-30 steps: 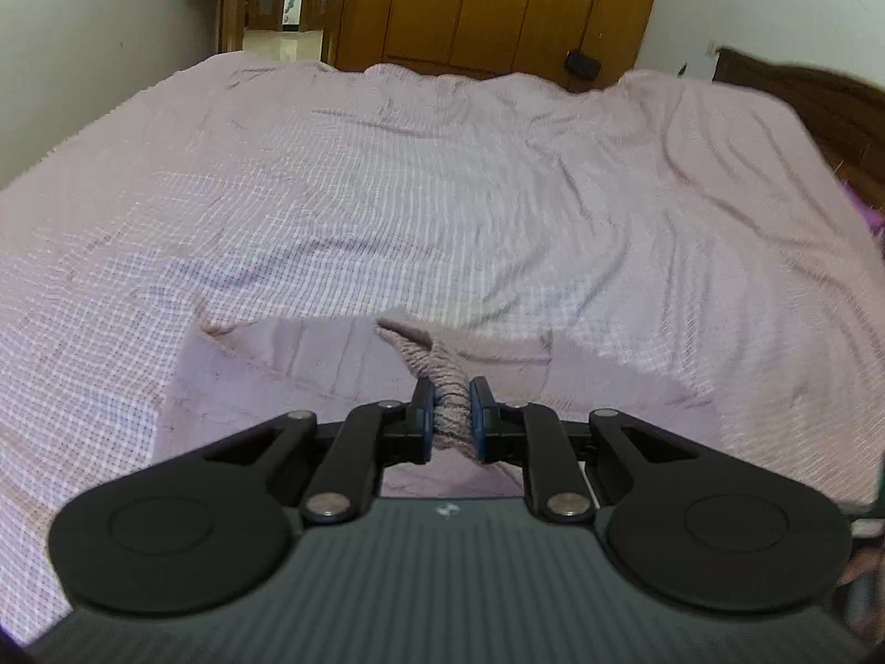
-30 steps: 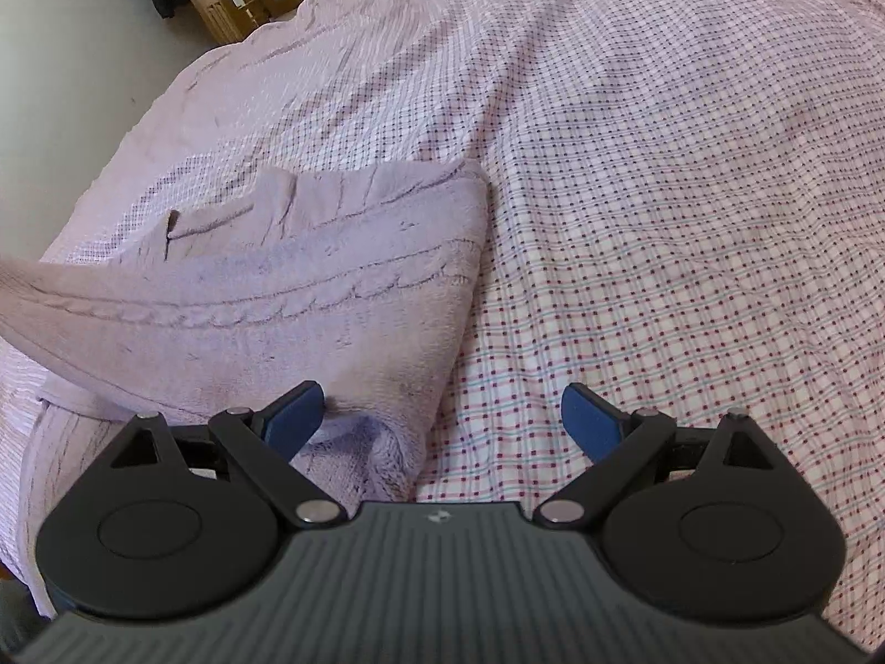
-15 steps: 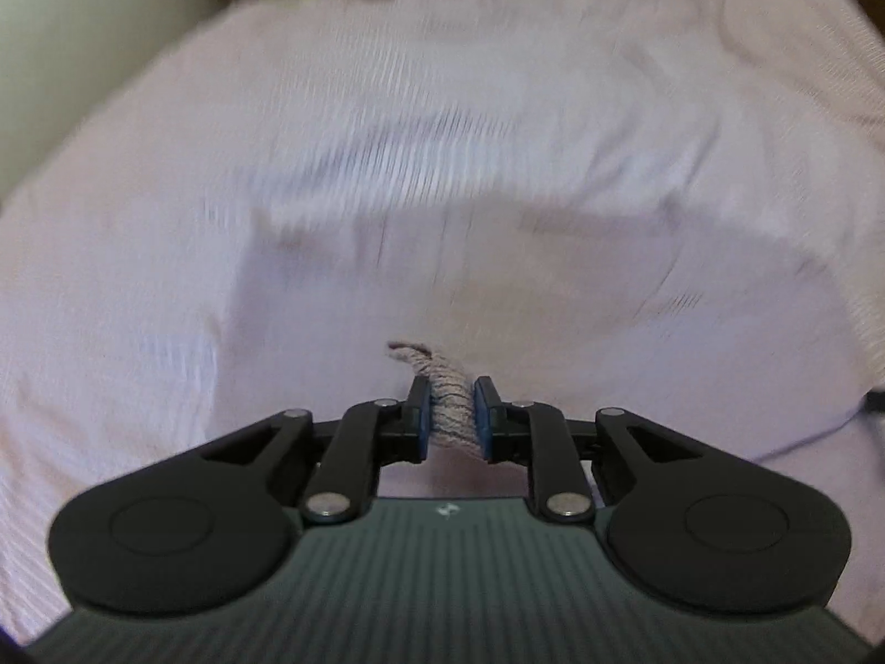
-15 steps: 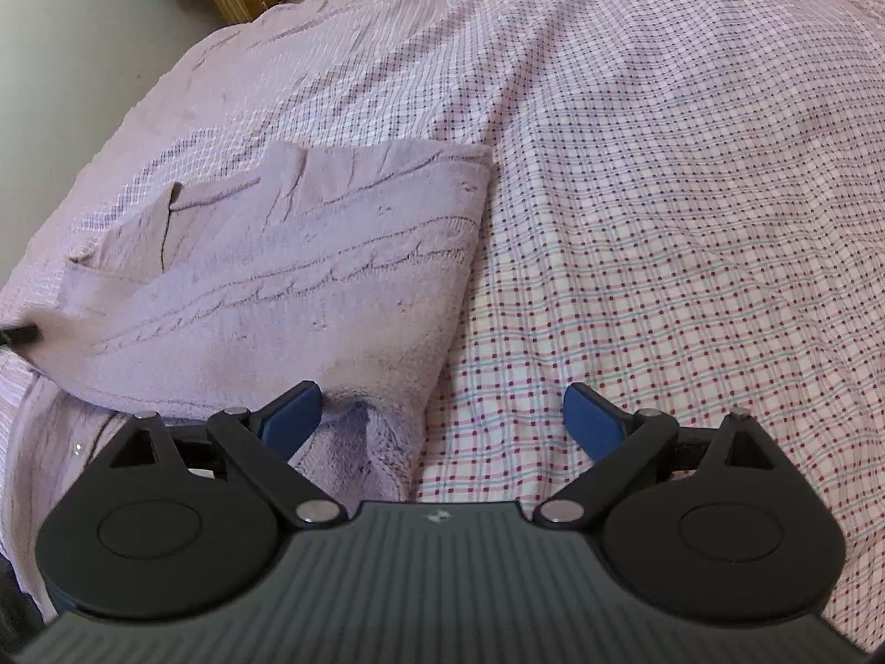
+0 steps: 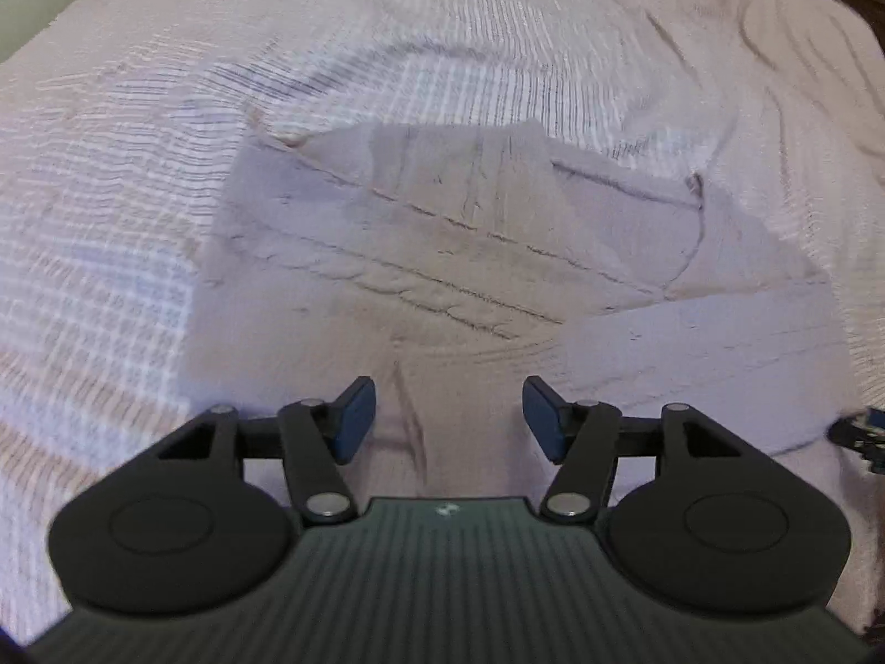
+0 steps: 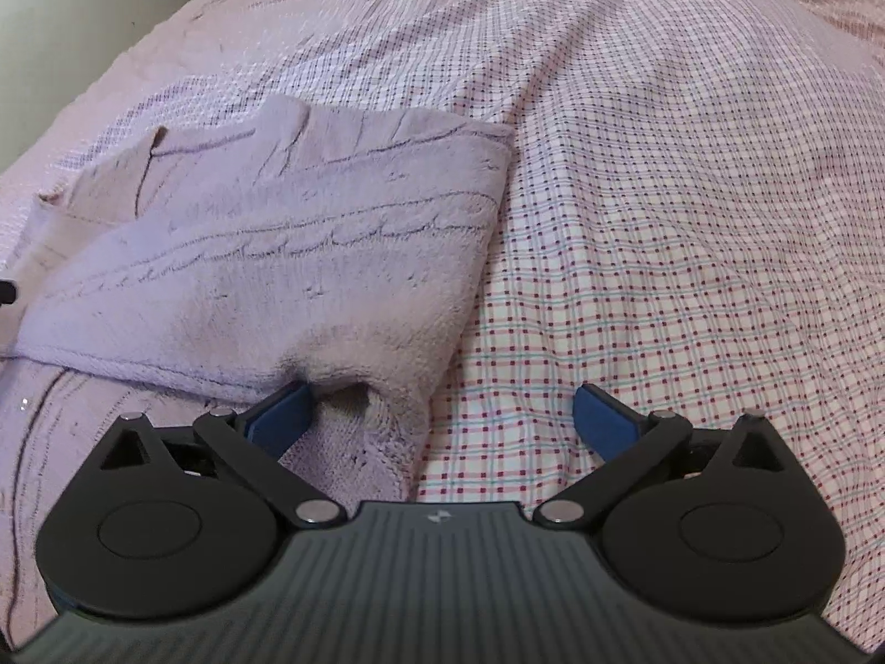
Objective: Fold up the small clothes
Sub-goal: 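Open the left gripper to release the cuff on the cardigan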
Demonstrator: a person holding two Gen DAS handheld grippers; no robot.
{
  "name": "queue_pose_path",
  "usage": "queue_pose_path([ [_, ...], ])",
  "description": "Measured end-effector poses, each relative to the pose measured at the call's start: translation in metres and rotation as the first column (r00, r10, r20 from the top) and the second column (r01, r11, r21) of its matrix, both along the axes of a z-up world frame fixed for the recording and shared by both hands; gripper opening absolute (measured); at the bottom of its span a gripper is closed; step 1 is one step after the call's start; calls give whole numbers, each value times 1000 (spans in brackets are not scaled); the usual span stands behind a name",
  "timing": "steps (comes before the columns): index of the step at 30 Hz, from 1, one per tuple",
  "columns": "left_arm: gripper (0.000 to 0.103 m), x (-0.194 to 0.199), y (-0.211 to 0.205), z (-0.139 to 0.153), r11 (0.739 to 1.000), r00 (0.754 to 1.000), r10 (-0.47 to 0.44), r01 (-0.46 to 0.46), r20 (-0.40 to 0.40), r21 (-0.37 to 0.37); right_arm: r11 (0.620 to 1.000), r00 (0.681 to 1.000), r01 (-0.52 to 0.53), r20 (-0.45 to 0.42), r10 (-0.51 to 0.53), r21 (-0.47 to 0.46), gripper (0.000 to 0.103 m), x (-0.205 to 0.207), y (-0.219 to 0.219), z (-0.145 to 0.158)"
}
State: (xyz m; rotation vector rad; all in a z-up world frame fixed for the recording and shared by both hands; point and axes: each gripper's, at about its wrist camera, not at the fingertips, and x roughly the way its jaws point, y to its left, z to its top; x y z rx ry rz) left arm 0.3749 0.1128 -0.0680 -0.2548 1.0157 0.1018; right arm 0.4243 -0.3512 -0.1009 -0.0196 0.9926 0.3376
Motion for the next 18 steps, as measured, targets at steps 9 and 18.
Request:
queue_pose_path([
  [9,12,-4,-12,10,989,982,-92,70,166,134,998,999,33,-24,-34,-56,103,4,10,-1],
  [18,18,1,25,-18,996,975,-90,87,205,25,992,996,86,-21,-89,-95,103,-2,17,1],
])
